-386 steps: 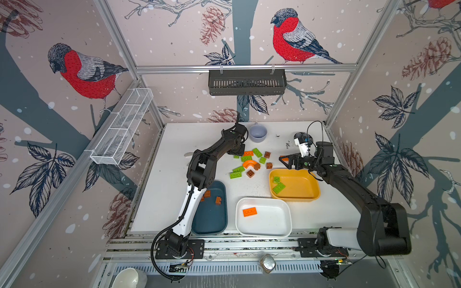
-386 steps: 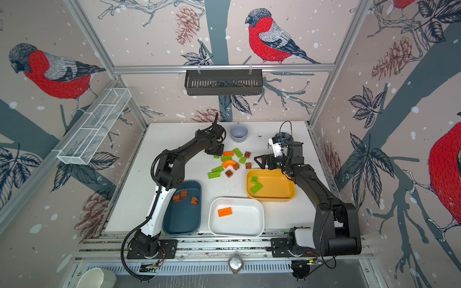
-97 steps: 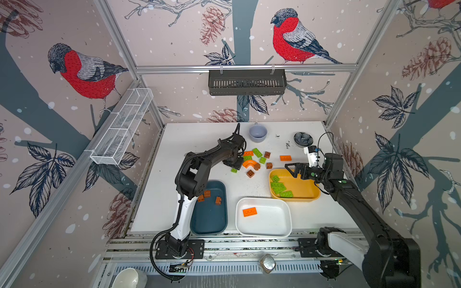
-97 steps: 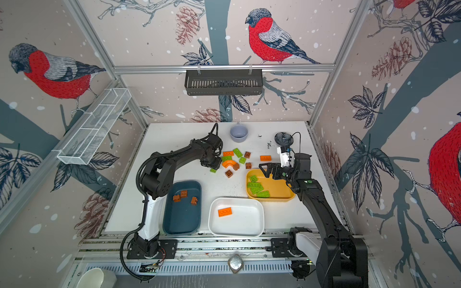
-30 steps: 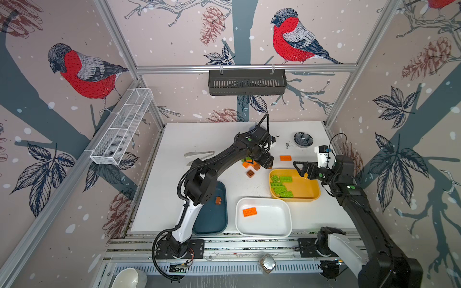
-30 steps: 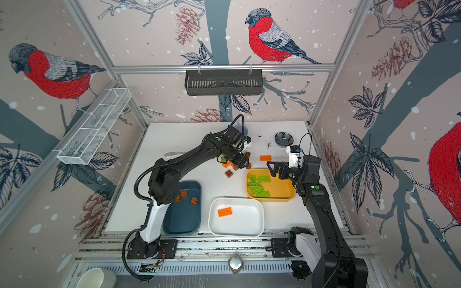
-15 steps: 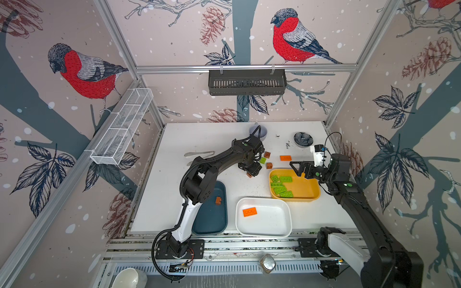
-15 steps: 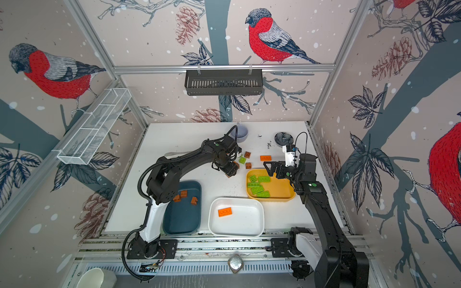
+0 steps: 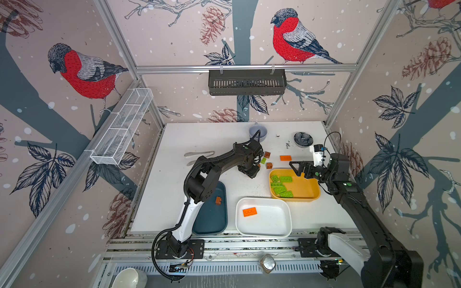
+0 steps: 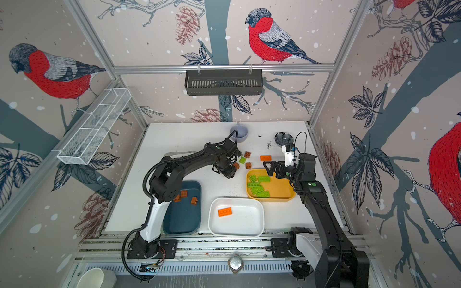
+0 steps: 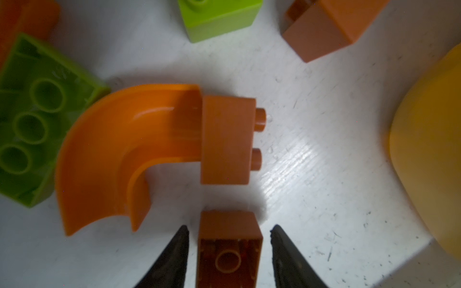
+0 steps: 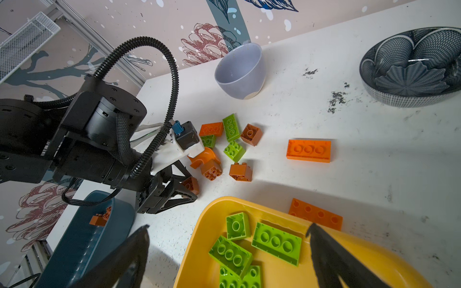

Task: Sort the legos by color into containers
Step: 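Return the left gripper to the pile and grasp a brown brick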

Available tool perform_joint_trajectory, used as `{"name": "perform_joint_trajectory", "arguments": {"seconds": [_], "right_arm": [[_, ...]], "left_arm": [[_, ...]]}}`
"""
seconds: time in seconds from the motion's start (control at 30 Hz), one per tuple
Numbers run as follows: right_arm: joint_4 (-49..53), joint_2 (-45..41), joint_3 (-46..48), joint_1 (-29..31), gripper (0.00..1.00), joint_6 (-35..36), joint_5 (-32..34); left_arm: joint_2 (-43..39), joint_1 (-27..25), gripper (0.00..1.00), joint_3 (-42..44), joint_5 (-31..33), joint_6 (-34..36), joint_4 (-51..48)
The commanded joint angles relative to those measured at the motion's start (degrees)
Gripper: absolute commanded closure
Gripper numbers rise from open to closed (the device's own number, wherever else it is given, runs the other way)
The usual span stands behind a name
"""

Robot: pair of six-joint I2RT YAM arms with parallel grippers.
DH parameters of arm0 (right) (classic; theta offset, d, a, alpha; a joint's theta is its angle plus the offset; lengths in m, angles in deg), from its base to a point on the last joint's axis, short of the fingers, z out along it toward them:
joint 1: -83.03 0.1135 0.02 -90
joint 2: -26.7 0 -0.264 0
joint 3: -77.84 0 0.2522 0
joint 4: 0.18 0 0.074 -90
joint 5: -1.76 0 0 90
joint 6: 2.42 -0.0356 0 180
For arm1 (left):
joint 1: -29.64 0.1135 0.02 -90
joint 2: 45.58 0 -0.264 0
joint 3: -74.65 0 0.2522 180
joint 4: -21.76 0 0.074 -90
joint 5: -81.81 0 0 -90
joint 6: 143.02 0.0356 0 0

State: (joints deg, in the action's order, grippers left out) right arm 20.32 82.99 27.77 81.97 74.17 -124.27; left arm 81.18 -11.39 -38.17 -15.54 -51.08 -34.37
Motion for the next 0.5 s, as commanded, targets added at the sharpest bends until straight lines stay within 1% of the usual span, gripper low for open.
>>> {"name": "perform_joint_trajectory", "arguments": {"seconds": [0.0, 0.03, 0.07, 0.13, 0.3, 0.47], "right_arm": [[-1.24, -0.02, -0.07, 0.09, 0.01, 0.41, 0.21], [-1.23, 0.04, 0.01, 0.09, 0.01, 0.49, 0.33], [-1.13, 0.05, 0.02, 0.09, 0.0, 0.52, 0.35], [-0.9, 0.13, 0.02, 0.09, 0.01, 0.55, 0.22], [-0.84, 0.13, 0.02, -0.01, 0.01, 0.58, 0.35], [-2.43, 0.61, 0.27, 0.0, 0.01, 0.14, -0.32]], "left_arm": [[0.07, -0.06, 0.58, 0.36, 0.92, 0.62, 0.71], [0.07, -0.01, 0.64, 0.32, 0.86, 0.6, 0.8], [0.07, -0.01, 0.67, 0.28, 0.64, 0.61, 0.8], [-0.02, -0.02, 0.71, 0.35, 0.33, 0.61, 0.97], [-1.16, -0.07, 0.73, -0.01, -0.58, 0.27, -0.32], [-6.73, 0.27, 0.72, -0.12, -0.43, -0.67, -3.77]]}}
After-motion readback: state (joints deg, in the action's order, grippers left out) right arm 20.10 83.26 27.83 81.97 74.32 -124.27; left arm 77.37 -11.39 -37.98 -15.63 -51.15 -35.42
